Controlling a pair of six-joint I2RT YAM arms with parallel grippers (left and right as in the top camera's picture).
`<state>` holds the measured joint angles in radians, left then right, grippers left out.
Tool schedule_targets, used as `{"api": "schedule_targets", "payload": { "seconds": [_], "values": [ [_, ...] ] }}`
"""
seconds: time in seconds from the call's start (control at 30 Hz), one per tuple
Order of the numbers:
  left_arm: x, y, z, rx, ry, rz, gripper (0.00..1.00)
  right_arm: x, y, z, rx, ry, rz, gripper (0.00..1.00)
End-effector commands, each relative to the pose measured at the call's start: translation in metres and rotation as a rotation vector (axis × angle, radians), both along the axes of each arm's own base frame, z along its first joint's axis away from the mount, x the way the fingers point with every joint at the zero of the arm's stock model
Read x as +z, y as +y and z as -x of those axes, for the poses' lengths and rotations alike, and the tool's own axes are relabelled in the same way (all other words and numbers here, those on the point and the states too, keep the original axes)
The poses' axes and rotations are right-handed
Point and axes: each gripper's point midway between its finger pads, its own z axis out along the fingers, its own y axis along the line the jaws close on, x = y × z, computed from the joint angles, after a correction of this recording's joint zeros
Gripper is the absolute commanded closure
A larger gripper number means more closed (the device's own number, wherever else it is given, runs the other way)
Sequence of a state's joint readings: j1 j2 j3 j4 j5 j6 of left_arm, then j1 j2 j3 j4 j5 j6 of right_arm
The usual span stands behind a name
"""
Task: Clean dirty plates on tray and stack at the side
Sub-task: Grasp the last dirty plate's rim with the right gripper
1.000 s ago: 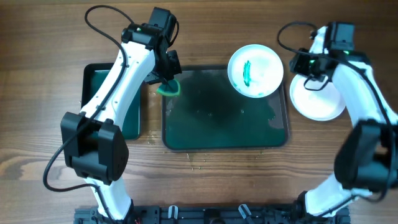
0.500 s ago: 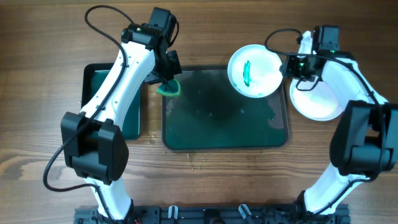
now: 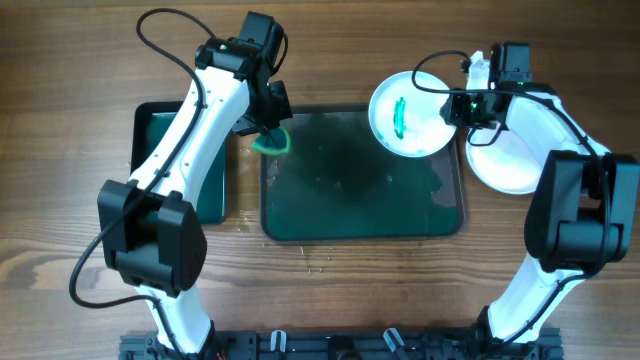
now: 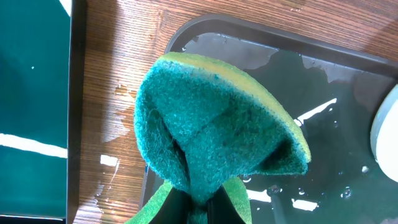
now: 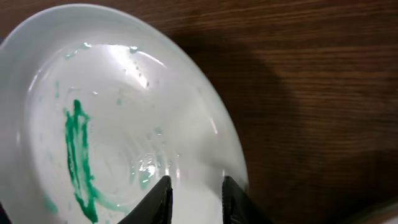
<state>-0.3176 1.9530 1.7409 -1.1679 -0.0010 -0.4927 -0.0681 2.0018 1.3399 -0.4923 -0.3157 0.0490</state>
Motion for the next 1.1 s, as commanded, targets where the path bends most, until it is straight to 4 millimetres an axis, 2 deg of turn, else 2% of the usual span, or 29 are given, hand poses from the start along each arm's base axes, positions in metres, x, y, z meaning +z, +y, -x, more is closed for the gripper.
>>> {"api": "schedule_targets", "payload": {
  "seconds": [0.0,0.1,0.17,0.33,0.47,0.6,0.83,0.9,0.97,1.07],
  "values": [
    [0.007,-0.001,-0.002,0.015,-0.015,0.020,0.96,0.036,0.016,-0.011,0.081,-0.099,-0.073,0.73],
    [0.007,-0.001,-0.002,0.015,-0.015,0.019,0.96,0.056,0.004,-0.015,0.037,-0.143,-0.012,0.72],
    [0.007,-0.001,-0.002,0.015,-0.015,0.020,0.96,0.061,-0.008,-0.017,-0.004,-0.153,0.052,0.69],
    [0.007,-0.001,-0.002,0.015,-0.015,0.019,0.96,0.044,-0.029,-0.016,-0.054,-0.116,0.162,0.68],
    [0.007,-0.001,-0.002,0.015,-0.015,0.020,0.96,0.011,-0.024,-0.013,0.006,-0.057,0.156,0.70],
    [0.007,-0.001,-0.002,0.015,-0.015,0.019,0.96,-0.008,-0.017,-0.007,0.047,-0.016,0.128,0.74],
    [0.007,-0.001,-0.002,0.015,-0.015,0.019,0.96,-0.010,-0.016,-0.006,0.049,-0.009,0.124,0.83],
    [0.007,-0.001,-0.002,0.015,-0.016,0.020,0.96,-0.011,-0.016,-0.003,0.050,0.006,0.122,0.90],
    [0.007,-0.001,-0.002,0.015,-0.016,0.020,0.96,-0.012,-0.011,0.002,0.062,0.022,0.093,0.96],
    [0.007,-0.001,-0.002,0.015,-0.015,0.019,0.96,-0.008,0.004,0.010,0.087,0.045,0.007,0.96]
  ]
}}
